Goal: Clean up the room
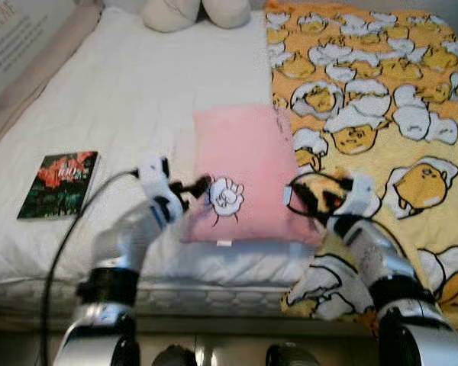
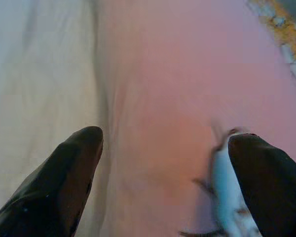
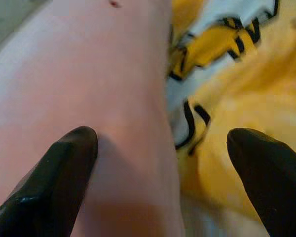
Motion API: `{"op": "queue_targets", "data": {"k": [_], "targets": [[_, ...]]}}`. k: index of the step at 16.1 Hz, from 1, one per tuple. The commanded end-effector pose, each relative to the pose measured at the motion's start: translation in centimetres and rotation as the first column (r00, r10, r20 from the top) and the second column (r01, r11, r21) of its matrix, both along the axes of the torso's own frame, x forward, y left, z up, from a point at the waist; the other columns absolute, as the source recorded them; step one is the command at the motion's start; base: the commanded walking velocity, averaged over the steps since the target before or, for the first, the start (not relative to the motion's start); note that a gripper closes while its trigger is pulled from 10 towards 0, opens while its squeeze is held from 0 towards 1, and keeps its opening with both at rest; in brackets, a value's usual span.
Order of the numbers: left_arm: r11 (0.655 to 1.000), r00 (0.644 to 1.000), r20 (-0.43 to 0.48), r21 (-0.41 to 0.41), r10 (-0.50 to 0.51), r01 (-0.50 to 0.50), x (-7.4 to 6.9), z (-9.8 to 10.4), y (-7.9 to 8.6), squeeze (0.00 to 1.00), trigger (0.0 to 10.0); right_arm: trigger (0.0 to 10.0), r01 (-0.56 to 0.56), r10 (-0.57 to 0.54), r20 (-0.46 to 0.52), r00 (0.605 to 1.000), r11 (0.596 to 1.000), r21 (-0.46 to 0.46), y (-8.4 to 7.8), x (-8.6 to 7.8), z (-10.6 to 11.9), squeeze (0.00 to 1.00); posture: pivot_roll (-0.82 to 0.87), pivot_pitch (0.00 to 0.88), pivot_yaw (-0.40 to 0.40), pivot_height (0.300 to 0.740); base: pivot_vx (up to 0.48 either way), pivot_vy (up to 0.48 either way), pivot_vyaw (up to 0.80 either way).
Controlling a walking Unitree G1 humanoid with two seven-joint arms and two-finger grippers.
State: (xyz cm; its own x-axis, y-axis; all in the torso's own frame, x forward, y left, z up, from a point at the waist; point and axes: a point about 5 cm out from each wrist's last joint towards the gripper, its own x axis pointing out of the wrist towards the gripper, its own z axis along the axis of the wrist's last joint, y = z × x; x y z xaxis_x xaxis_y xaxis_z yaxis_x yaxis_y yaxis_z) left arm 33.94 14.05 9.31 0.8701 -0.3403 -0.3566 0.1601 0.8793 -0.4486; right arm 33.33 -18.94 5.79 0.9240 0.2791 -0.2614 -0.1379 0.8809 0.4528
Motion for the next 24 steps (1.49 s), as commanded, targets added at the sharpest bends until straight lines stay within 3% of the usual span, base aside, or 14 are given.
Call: {"op": "queue_targets", "data": {"k": [1, 3, 4, 6, 7, 8, 12, 17, 24], "targets": [[0.999, 1.000, 0.012, 0.033, 0.013, -0.014, 0.8, -0.3, -0.4, 0.00, 10.0, 10.0, -0.001, 0.001, 0.011, 1.000, 1.000, 0.000, 0.4, 0.7, 0.6, 0.00, -0.14, 0.056, 0.051, 0.740, 0.000, 0.000, 0.00], [0.996, 0.999, 0.014, 0.072, 0.051, -0.052, 1.6, -0.8, -1.0, 0.00, 10.0, 10.0, -0.021, 0.021, 0.007, 1.000, 0.999, -0.029, 1.4, 1.3, 0.8, 0.00, -0.14, 0.063, 0.049, 0.740, 0.000, 0.000, 0.00], [0.986, 0.995, 0.009, 0.136, 0.100, -0.100, 1.9, -1.5, -0.9, 0.00, 10.0, 10.0, -0.039, 0.040, 0.032, 0.999, 0.999, -0.030, 2.9, 2.3, 1.9, 0.00, -0.14, 0.068, 0.052, 0.740, 0.000, 0.000, 0.00], [0.984, 0.993, 0.005, 0.132, 0.116, -0.116, 2.0, -1.8, -1.1, 0.00, 10.0, 10.0, -0.054, 0.054, 0.046, 0.997, 0.999, -0.011, 4.1, 3.0, 2.7, 0.00, -0.13, 0.069, 0.049, 0.740, 0.000, 0.000, 0.00], [0.987, 0.995, -0.003, 0.131, 0.097, -0.096, 2.0, -1.9, -1.7, 0.00, 5.9, 4.9, -0.062, 0.063, 0.039, 0.997, 0.998, -0.006, 4.7, 3.1, 2.7, 0.00, -0.13, 0.069, 0.048, 0.740, 0.000, 0.000, 0.00], [0.989, 0.997, -0.024, 0.133, 0.072, -0.068, 1.9, -2.3, -2.2, 0.00, 0.0, 0.0, -0.062, 0.062, 0.019, 0.998, 0.998, 0.010, 5.1, 3.0, 2.4, 0.00, -0.13, 0.070, 0.041, 0.740, 0.000, 0.000, 0.00], [0.989, 0.996, -0.056, 0.139, 0.067, -0.059, 1.4, -3.4, -2.9, 0.00, 0.0, 0.0, -0.029, 0.032, -0.064, 0.997, 0.999, 0.043, 5.0, 1.9, 0.4, 0.00, -0.13, 0.080, 0.037, 0.740, 0.000, 0.000, 0.00], [0.995, 0.999, -0.034, 0.102, 0.026, -0.022, 1.6, -3.0, -3.7, 0.00, 0.0, 0.0, 0.029, -0.028, -0.127, 0.992, 1.000, 0.004, 2.9, 0.4, -1.7, 0.00, -0.15, 0.091, 0.043, 0.740, 0.000, 0.000, 0.00], [0.993, 1.000, -0.021, 0.114, 0.018, -0.015, 1.6, -2.9, -3.6, 0.00, 0.0, 0.0, 0.008, -0.010, -0.156, 0.988, 1.000, -0.012, 3.0, -0.2, -2.4, 0.00, -0.15, 0.094, 0.043, 0.740, 0.000, 0.000, 0.00]]}}
